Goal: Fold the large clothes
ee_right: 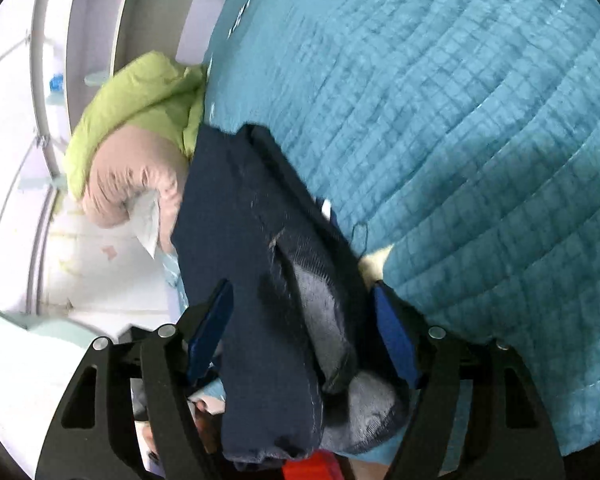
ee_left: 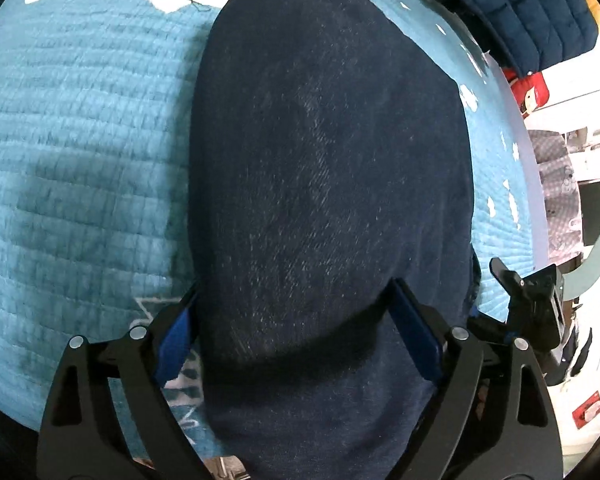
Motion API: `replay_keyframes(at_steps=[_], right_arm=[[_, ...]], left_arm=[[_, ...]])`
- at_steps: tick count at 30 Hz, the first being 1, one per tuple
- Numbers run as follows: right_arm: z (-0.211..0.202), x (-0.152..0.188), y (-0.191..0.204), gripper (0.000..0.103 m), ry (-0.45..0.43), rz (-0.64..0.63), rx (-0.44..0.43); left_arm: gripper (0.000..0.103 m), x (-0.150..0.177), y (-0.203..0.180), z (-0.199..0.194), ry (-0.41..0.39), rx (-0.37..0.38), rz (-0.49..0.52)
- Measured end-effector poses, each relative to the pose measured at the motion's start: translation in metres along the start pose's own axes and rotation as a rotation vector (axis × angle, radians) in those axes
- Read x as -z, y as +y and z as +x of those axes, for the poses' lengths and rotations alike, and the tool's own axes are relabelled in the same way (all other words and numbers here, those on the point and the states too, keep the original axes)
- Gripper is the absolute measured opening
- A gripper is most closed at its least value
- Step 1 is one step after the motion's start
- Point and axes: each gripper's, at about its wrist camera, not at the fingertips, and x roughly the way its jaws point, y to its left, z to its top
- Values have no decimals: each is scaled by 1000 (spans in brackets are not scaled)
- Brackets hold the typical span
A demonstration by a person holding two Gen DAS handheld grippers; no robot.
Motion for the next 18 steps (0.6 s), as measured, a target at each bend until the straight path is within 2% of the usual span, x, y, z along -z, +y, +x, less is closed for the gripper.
replay_keyframes(at_steps=[1,2,3,6,8,11,12,16,18], right_arm=[[0,1,2,66,0,-13,15],[-1,4,9,61,1,-58,70],[1,5,13,60,-7,-82,114],[0,16,21,62,-23,-133,188],[6,20,26,65,2,-138,194],[23,21,32,80,76,-113,107],[27,21,35,84,82,-114,104],[40,21,42,89,17,-100,159],[45,22,51,86,2,-113,211]], left_arm=[[88,2,0,0,-1,-6,9],[88,4,-1,0,-1,-12,16],[89,6,-2,0,-4,-25,22],[89,10,-5,1,-25,-44,13],[90,11,-7,1,-33,-54,19],[93,12,-8,3,-34,-68,18],[94,12,-11,5,-33,-65,12],[97,8,-23,16,-27,-75,3],[98,8,-26,18,-25,-97,8]])
